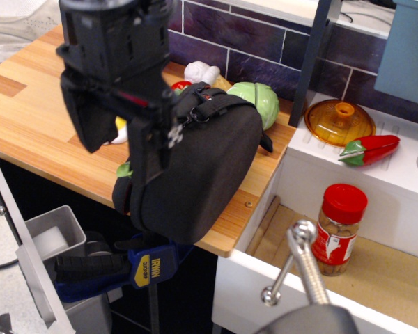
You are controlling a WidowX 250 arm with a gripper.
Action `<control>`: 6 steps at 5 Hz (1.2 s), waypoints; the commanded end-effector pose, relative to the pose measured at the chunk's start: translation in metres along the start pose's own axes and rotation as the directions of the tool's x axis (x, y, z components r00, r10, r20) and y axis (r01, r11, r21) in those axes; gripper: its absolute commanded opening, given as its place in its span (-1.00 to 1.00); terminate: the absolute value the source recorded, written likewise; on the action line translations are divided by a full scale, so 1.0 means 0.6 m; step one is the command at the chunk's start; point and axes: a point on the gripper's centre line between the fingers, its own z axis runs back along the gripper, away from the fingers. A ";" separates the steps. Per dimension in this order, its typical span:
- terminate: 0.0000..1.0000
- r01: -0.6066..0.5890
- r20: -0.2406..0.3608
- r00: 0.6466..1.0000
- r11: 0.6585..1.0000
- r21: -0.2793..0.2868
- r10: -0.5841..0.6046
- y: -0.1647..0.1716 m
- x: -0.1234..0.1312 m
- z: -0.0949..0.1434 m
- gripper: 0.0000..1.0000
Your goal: Zip zipper bag
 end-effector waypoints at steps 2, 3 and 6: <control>-1.00 -0.010 0.111 0.994 0.997 0.075 0.002 0.029 0.031 -0.016 1.00; -1.00 -0.036 0.121 0.992 0.995 0.094 0.024 0.034 0.045 -0.019 1.00; -1.00 -0.093 0.215 0.975 0.984 0.149 0.059 0.030 0.051 -0.053 -1.00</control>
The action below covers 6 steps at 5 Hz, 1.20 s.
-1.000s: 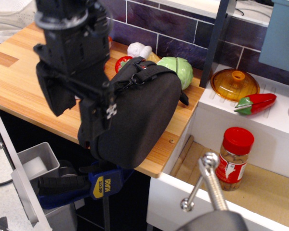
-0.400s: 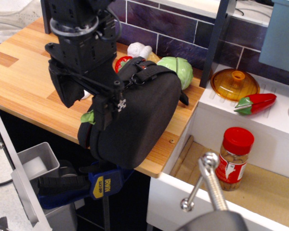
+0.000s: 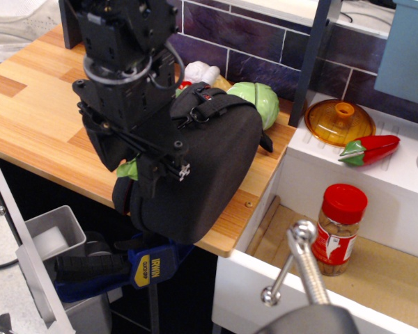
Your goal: Zip zipper bag
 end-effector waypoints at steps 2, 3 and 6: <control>-1.00 -0.051 0.070 0.996 0.999 0.002 0.050 0.013 0.013 0.026 -1.00; -1.00 -0.028 0.024 0.999 1.000 0.004 0.028 0.013 -0.026 0.024 -1.00; -1.00 0.044 -0.076 0.996 0.996 0.073 -0.039 0.020 -0.113 -0.048 -1.00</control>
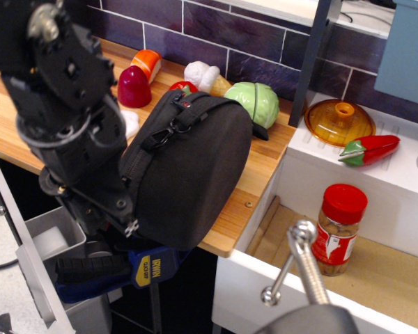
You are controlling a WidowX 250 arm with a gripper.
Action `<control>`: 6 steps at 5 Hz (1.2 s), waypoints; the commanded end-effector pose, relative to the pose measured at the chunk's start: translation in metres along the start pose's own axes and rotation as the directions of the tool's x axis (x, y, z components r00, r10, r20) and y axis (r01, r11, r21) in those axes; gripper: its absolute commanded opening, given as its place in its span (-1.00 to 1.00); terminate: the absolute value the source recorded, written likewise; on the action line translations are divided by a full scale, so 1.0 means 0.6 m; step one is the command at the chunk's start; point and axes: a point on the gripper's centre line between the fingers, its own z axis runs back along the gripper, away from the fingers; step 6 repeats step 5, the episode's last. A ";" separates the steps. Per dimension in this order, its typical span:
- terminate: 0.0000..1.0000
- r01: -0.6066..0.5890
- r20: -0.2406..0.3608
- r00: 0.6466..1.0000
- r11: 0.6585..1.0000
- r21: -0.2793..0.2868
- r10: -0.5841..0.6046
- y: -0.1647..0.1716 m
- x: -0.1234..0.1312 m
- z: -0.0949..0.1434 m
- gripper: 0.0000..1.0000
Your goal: Zip zipper bag
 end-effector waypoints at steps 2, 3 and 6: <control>-1.00 0.023 -0.195 0.981 0.993 0.114 -0.001 0.008 -0.035 -0.097 -1.00; -1.00 0.013 -0.134 0.991 0.990 0.142 0.007 0.002 -0.033 -0.118 -1.00; 1.00 -0.002 -0.081 0.997 0.993 0.118 0.012 0.018 -0.030 -0.132 -1.00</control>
